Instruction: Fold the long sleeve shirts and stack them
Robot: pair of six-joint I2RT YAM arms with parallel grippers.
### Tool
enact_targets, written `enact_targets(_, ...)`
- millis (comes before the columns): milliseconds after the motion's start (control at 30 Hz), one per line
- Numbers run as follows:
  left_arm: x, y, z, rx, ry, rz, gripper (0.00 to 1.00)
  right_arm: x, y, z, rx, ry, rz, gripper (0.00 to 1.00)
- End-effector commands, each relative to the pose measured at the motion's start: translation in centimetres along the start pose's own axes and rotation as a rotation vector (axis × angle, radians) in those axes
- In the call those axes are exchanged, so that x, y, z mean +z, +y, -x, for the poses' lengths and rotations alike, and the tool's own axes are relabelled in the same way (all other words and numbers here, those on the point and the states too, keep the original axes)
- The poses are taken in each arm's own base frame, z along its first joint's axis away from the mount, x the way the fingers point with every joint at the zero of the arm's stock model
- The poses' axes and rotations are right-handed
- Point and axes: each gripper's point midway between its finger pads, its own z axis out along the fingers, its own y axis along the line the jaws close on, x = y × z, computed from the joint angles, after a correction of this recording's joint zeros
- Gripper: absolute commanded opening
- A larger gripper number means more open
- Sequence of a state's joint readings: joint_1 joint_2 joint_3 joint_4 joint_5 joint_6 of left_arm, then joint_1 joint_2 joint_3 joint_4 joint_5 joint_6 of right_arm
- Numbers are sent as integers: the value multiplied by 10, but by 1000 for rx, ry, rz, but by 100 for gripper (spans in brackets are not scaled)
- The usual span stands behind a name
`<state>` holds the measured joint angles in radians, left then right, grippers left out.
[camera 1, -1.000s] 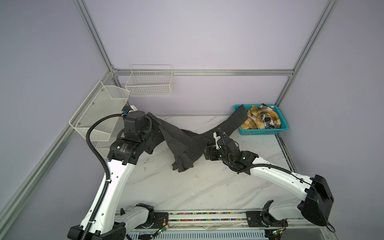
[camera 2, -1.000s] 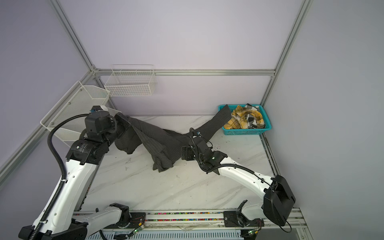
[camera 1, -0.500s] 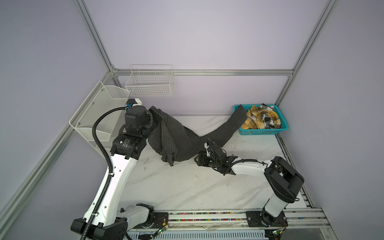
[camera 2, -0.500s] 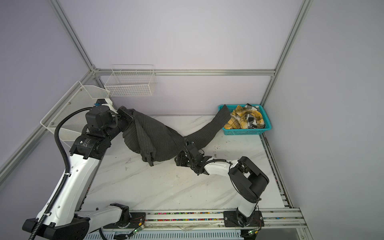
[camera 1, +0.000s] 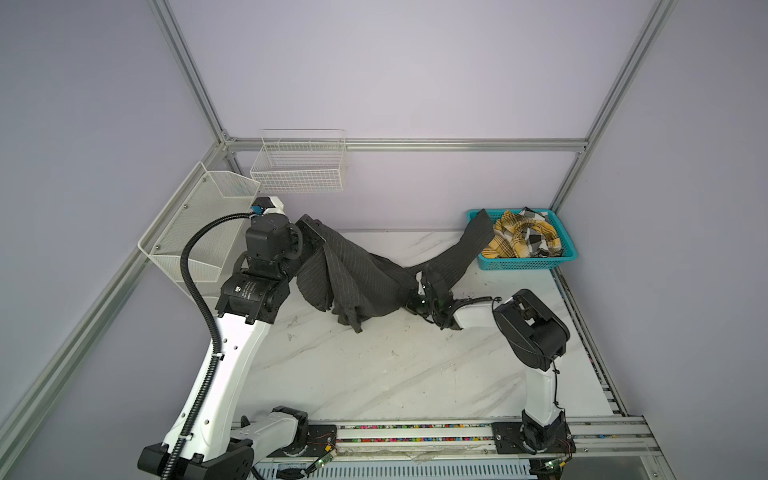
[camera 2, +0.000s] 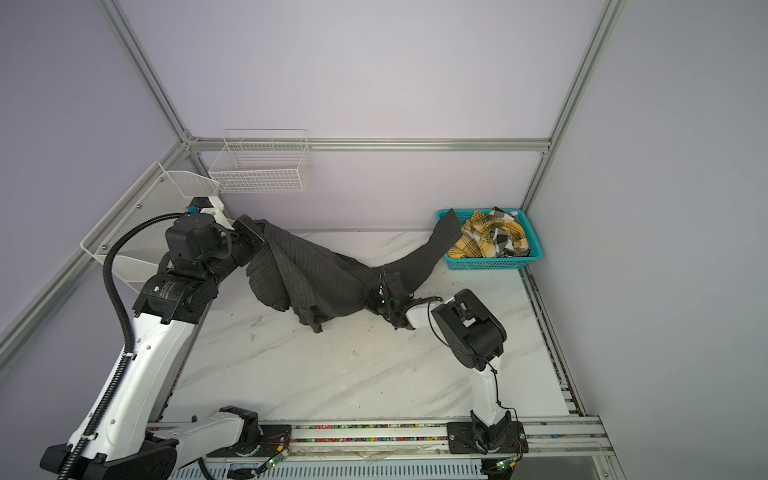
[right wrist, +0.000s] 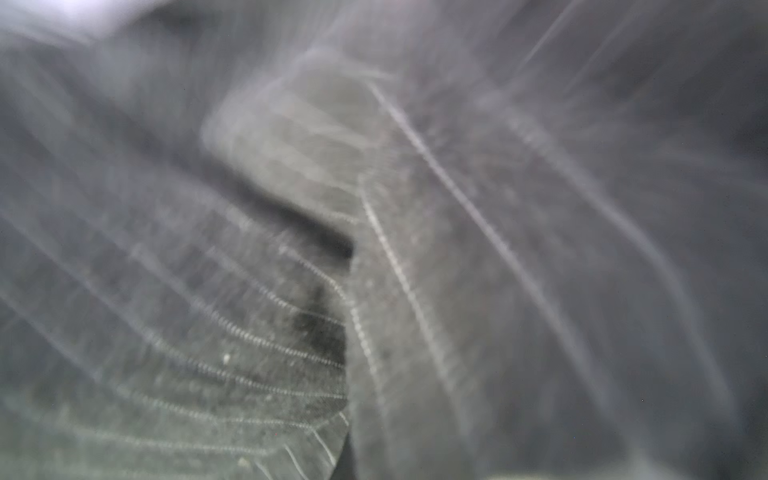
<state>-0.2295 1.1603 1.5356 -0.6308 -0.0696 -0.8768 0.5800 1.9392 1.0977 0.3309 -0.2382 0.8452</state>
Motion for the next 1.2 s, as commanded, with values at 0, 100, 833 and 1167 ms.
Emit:
enact_targets(0, -42, -19, 38, 93, -132, -35, 0, -91, 57, 112, -222, -258, -137, 0)
enact_targets(100, -48, 18, 20, 108, -114, 80, 0, -128, 76, 147, -404, -273, -328, 0)
enact_targets(833, -32, 216, -125, -216, 127, 629, 0, -20, 67, 81, -559, -28, -417, 64)
enact_targets(1167, -28, 239, -131, -188, 189, 695, 0, -52, 14, 68, -364, 22, -228, 51)
